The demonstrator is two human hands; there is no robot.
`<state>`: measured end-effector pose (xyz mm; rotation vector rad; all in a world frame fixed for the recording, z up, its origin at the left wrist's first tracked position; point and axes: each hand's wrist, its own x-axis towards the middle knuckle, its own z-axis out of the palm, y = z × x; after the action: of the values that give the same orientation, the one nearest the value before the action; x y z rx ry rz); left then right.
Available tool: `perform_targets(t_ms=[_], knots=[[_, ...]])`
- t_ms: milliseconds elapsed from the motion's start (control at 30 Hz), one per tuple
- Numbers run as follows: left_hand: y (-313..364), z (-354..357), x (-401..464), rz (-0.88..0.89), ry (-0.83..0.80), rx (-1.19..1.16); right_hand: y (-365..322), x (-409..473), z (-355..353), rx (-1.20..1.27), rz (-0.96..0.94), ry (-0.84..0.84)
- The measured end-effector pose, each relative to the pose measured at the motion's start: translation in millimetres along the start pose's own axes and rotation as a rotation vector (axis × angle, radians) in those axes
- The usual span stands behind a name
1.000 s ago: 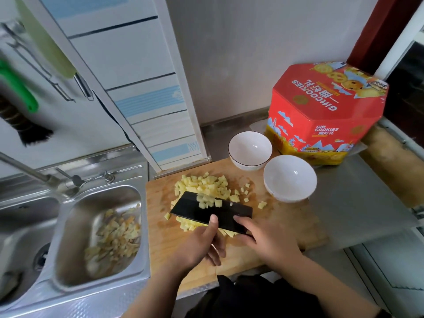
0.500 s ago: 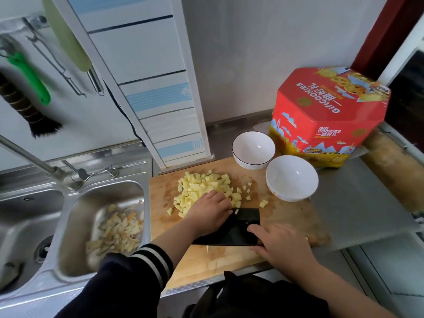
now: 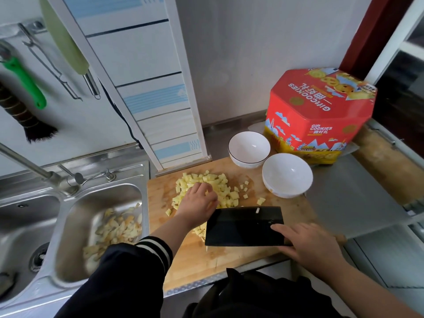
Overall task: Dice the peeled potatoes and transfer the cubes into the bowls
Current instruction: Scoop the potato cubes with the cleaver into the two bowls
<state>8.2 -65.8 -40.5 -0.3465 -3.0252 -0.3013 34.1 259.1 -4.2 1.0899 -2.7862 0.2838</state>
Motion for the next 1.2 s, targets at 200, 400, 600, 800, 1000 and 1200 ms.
perform_targets(t_ms=[200,400,600,800,1000,1200], knots=[[-9,-9,-7,-0.035,0.065,-0.063,8,-19,-8,0.073,0.152,0.004],[-5,-2,-28,-0.494,0.438,-0.391,-11,-11,-14,0.436,0.455,-0.151],[43,-9,-36,-0.506,0.627,-0.549,-37,11,-12,0.646,0.598,-0.141],[34,-88,-38,-0.745,0.796,-0.855,-23,2,-4,0.336,0.375,0.016],[70,-94,-31,0.154,-0.041,-0.335,-20,7,18,0.054,-0.052,0.158],[79,-45,-38,0.257,-0.385,0.031,-21,17,14,-0.042,-0.216,0.193]])
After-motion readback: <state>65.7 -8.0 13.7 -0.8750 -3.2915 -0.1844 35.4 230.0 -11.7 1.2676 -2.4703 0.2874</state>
